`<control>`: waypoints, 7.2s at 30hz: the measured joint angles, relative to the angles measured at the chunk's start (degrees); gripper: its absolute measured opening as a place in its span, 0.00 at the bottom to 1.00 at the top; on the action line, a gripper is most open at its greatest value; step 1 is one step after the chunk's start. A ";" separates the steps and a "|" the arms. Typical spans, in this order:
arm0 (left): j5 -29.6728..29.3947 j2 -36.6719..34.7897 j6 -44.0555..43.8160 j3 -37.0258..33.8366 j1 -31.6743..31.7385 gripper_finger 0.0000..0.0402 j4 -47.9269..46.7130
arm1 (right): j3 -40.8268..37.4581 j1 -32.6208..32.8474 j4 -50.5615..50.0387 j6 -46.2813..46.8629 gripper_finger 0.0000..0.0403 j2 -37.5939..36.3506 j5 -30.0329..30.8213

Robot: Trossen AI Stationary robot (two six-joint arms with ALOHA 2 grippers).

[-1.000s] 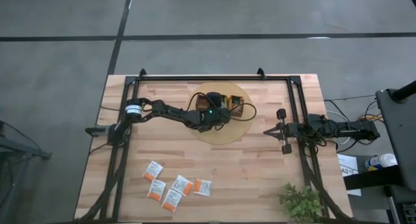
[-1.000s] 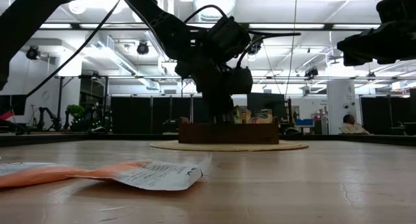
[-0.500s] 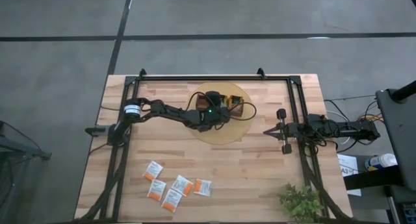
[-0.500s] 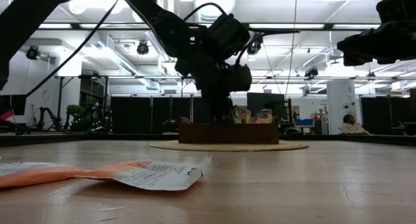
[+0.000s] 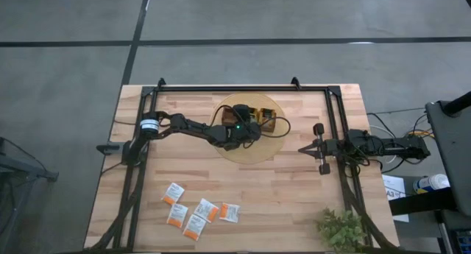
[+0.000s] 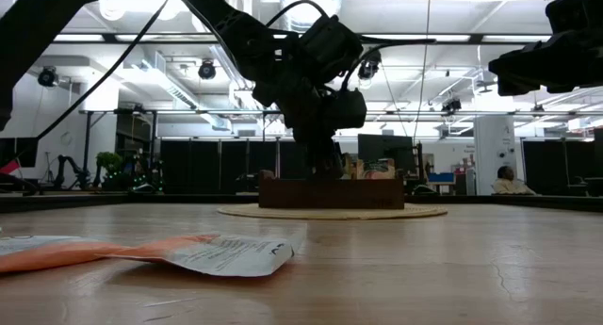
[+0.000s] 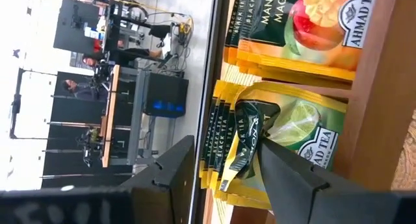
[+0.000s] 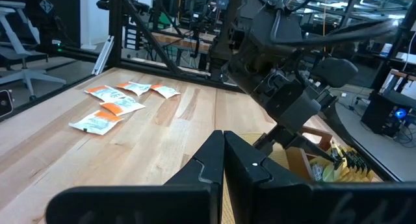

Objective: Pick & Place Tea
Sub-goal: Put the green tea bag into the middle section of wooden organizer, then put the white tea bag into the left section of wooden organizer

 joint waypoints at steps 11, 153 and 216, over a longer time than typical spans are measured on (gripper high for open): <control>0.96 0.00 -2.25 0.00 -0.54 0.41 -2.38 | 0.00 0.01 0.01 0.00 0.02 0.01 0.00; 44.63 -43.28 -47.12 -45.66 -44.15 0.41 -35.53 | -0.01 0.01 -0.01 0.00 0.02 0.01 0.00; -0.88 -38.47 -22.80 -23.02 -19.07 0.00 -36.82 | -0.01 -0.01 -0.01 0.00 0.02 -0.01 0.00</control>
